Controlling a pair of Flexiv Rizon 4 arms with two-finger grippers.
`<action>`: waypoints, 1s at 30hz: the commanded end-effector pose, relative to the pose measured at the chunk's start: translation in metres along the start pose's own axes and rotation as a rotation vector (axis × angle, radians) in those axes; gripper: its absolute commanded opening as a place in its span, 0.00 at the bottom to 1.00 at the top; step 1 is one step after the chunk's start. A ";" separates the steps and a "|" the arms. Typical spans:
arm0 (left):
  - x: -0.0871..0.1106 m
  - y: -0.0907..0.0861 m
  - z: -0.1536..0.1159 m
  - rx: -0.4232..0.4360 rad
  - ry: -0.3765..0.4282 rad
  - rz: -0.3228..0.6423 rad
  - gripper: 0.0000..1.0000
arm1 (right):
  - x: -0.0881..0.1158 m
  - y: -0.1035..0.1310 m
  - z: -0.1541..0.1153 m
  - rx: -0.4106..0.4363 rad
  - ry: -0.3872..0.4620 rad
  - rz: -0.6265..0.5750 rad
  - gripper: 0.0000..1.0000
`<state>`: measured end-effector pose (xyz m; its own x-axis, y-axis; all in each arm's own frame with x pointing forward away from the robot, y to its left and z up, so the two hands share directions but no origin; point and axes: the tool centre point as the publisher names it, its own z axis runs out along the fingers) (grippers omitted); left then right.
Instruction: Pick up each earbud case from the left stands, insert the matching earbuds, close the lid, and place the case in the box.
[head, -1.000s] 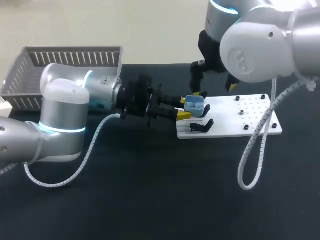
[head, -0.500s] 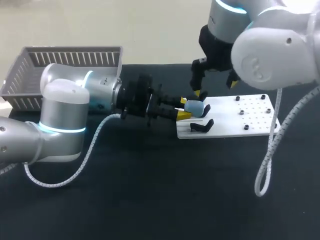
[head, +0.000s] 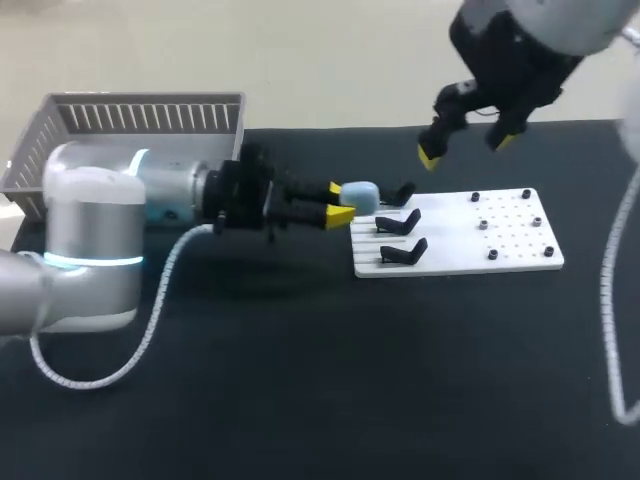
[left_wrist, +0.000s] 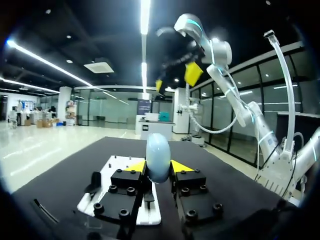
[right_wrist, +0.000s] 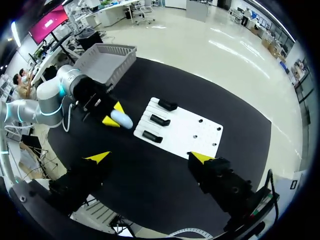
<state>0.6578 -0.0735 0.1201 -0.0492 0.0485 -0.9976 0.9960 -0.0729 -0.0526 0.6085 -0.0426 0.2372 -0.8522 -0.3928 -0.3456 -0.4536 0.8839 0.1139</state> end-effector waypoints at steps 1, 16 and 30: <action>-0.022 -0.033 -0.038 -0.226 0.018 0.029 0.00 | 0.027 0.000 -0.011 -0.022 -0.234 0.008 1.00; -0.051 0.028 -0.191 -0.682 0.122 0.090 0.00 | 0.027 0.000 -0.011 -0.022 -0.234 0.008 1.00; -0.044 0.141 -0.321 -0.805 0.172 0.079 0.00 | 0.027 0.000 -0.011 -0.022 -0.234 0.008 1.00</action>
<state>0.7994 0.2305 0.1788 -0.0309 0.2306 -0.9725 0.7507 0.6478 0.1298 0.5847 -0.0557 0.2398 -0.7821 -0.3235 -0.5326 -0.4582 0.8778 0.1398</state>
